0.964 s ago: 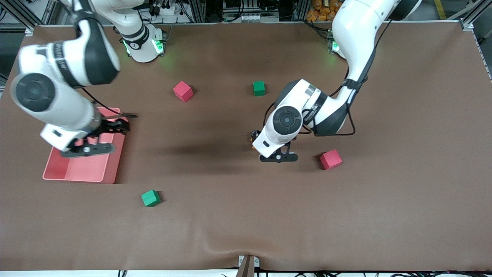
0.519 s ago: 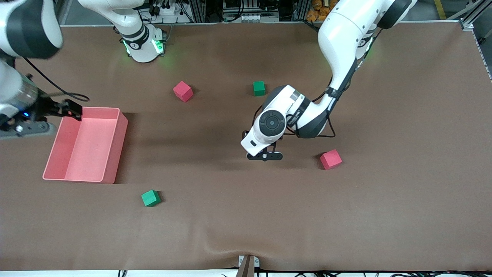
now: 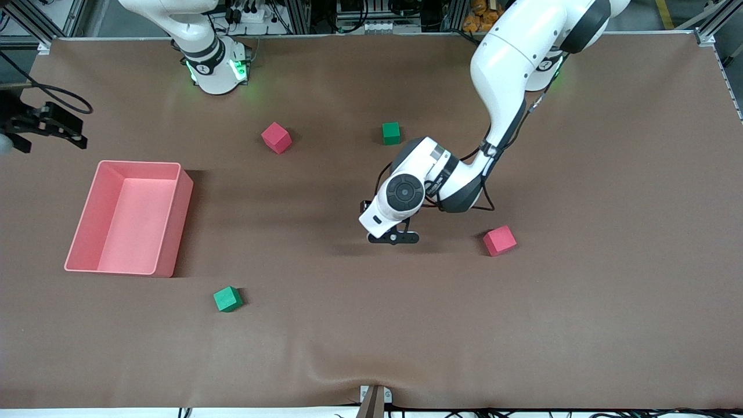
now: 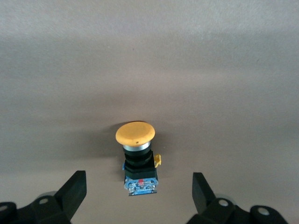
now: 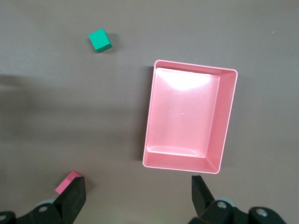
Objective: Place and upright button with both arms
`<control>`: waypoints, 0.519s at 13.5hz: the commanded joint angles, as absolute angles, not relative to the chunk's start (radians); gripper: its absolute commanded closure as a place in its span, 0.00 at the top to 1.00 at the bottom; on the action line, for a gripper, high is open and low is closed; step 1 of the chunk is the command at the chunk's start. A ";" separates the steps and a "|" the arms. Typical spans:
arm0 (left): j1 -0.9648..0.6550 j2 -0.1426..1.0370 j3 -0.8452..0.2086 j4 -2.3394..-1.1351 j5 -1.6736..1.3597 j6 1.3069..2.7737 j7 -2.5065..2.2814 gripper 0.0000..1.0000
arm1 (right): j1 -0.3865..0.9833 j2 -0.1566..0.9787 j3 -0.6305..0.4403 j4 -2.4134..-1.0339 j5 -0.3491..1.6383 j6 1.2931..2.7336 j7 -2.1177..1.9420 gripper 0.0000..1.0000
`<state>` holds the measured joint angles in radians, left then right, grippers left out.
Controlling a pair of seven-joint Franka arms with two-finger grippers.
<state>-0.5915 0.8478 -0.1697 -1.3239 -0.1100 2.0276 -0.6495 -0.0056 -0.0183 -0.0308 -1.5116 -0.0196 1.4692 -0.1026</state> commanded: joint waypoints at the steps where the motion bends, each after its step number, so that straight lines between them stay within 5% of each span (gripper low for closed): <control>1: -0.601 0.861 -0.161 -1.313 -0.126 2.034 -0.663 1.00 | -0.021 -0.008 -0.046 -1.470 0.009 1.433 -0.107 1.00; 7: -0.630 0.884 -0.160 -1.334 -0.117 2.078 -0.693 0.98 | -0.012 -0.005 -0.038 -1.463 0.006 1.394 -0.098 1.00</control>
